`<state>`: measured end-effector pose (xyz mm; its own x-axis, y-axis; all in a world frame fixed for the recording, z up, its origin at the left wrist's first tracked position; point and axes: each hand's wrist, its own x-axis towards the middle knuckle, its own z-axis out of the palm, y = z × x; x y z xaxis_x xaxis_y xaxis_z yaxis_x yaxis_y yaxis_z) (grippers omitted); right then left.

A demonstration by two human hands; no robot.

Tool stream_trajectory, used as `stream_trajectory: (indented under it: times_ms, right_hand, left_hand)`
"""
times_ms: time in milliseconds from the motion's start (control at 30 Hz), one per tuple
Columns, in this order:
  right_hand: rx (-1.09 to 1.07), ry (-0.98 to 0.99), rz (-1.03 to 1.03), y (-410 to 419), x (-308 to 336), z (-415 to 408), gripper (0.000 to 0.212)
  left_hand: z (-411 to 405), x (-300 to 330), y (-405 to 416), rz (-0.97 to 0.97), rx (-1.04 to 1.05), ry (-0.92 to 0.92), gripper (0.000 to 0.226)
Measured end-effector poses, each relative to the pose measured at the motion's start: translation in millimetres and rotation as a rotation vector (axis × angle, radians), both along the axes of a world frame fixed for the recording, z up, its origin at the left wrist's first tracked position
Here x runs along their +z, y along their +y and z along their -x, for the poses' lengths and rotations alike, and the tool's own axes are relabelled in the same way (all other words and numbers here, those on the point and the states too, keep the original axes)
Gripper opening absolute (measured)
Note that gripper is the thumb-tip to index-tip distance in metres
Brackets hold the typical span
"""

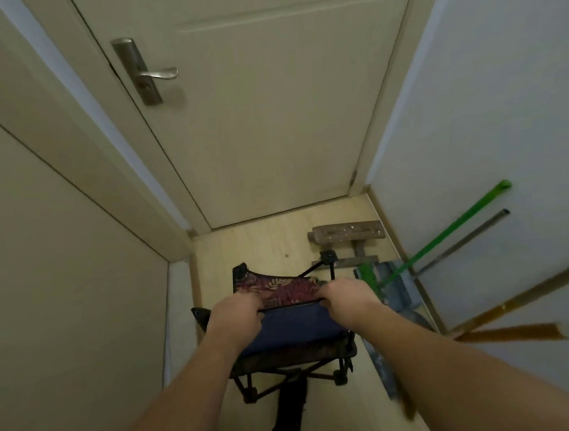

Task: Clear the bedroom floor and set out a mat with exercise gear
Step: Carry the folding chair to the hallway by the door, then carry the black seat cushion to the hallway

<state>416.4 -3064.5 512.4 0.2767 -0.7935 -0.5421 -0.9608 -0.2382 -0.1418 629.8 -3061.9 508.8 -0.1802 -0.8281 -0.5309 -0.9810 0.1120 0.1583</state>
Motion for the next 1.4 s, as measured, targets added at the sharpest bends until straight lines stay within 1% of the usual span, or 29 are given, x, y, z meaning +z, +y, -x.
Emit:
stream_trajectory:
  times_ms: [133,267,433,600,700,767,867,1033,1133,1267,1400]
  right_hand:
    - [-0.069,0.011,-0.062,-77.9,-36.1,-21.4,0.025]
    - [-0.106,0.059,-0.144,-124.8,-73.0,-34.1,0.024]
    - [-0.121,0.085,-0.176,-139.4,-133.6,-38.9,0.027]
    - [-0.249,0.018,-0.231,-143.8,-156.1,-38.3,0.029]
    - [-0.387,-0.07,-0.292,-137.9,-151.0,-29.2,0.032]
    - [-0.441,-0.086,-0.312,-131.2,-138.9,-19.6,0.033]
    - [-0.507,-0.059,-0.321,-116.5,-117.0,-2.2,0.031]
    - [-0.654,-0.049,-0.369,-88.3,-89.0,20.9,0.05]
    - [-0.751,-0.08,-0.362,-62.0,-72.3,36.0,0.048]
    - [-0.894,-0.131,-0.327,-13.8,-49.0,61.4,0.044]
    - [-1.045,-0.188,-0.261,54.9,-38.3,97.9,0.057]
  left_hand:
    - [-17.5,-42.1,-74.1,-0.056,0.042,0.044,0.021]
    - [-20.0,-86.2,-115.9,-0.102,0.025,0.022,0.021]
    - [-18.3,-155.1,-135.2,-0.214,0.03,-0.005,0.022]
    - [-10.4,-178.3,-136.0,-0.286,0.002,-0.024,0.027]
    - [1.5,-175.6,-141.6,-0.389,-0.024,0.036,0.024]
    - [10.6,-169.0,-145.5,-0.43,-0.048,0.078,0.022]
    - [29.5,-151.4,-148.7,-0.421,-0.091,0.12,0.022]
    - [67.0,-119.2,-143.7,-0.328,-0.184,0.169,0.023]
    - [91.7,-103.8,-129.8,-0.272,-0.303,0.167,0.025]
    - [132.4,-82.1,-101.0,-0.295,-0.491,0.1,0.03]
    - [182.7,-52.8,-58.0,-0.28,-0.681,0.075,0.033]
